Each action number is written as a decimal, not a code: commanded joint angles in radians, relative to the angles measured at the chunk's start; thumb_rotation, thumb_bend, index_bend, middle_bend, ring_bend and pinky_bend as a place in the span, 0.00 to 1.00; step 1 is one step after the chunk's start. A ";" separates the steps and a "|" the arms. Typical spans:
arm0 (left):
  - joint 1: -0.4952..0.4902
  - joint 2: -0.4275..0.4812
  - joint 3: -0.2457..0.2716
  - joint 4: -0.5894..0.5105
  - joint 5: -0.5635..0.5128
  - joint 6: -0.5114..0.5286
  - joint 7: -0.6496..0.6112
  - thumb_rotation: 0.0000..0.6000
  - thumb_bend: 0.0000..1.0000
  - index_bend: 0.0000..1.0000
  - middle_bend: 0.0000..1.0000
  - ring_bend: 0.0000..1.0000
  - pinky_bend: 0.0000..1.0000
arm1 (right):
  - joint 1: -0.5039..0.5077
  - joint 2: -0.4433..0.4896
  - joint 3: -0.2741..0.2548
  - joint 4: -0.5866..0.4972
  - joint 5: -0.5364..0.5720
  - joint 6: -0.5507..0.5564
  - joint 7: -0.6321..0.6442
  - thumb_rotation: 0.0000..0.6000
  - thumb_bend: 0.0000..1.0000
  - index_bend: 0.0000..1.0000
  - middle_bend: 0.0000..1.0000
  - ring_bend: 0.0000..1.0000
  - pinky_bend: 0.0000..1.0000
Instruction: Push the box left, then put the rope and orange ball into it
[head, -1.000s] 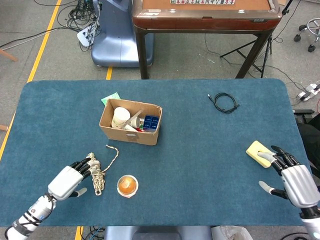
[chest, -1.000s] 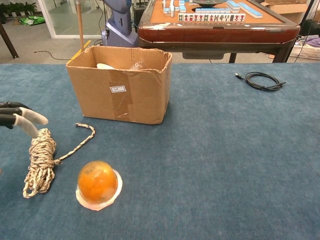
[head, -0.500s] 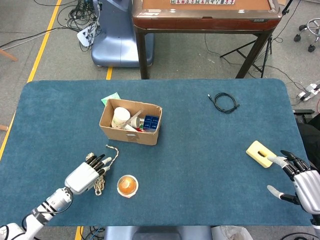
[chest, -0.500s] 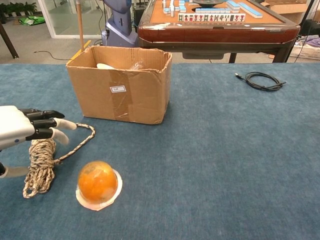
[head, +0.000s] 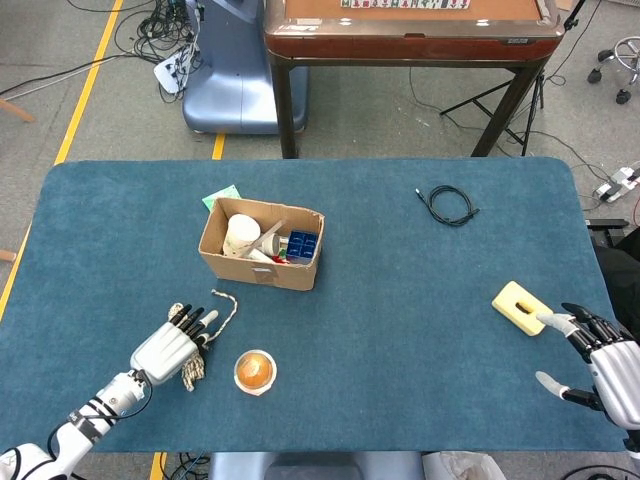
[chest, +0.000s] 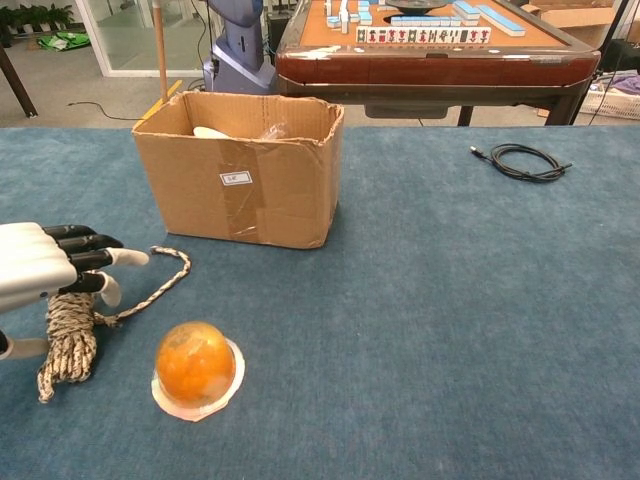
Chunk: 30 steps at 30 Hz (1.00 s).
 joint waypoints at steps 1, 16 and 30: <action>-0.003 -0.007 0.000 0.002 -0.017 -0.004 0.012 1.00 0.23 0.30 0.02 0.00 0.07 | -0.002 0.000 0.002 0.001 -0.001 -0.001 0.002 1.00 0.14 0.26 0.32 0.15 0.28; 0.014 -0.031 0.016 0.049 -0.013 0.078 -0.028 1.00 0.24 0.45 0.39 0.20 0.16 | -0.002 -0.002 0.017 0.000 0.002 -0.028 0.002 1.00 0.14 0.26 0.33 0.16 0.28; 0.048 0.011 0.006 -0.006 -0.001 0.213 -0.184 1.00 0.31 0.59 0.56 0.32 0.27 | -0.005 -0.002 0.028 0.001 0.005 -0.037 0.009 1.00 0.14 0.26 0.33 0.16 0.28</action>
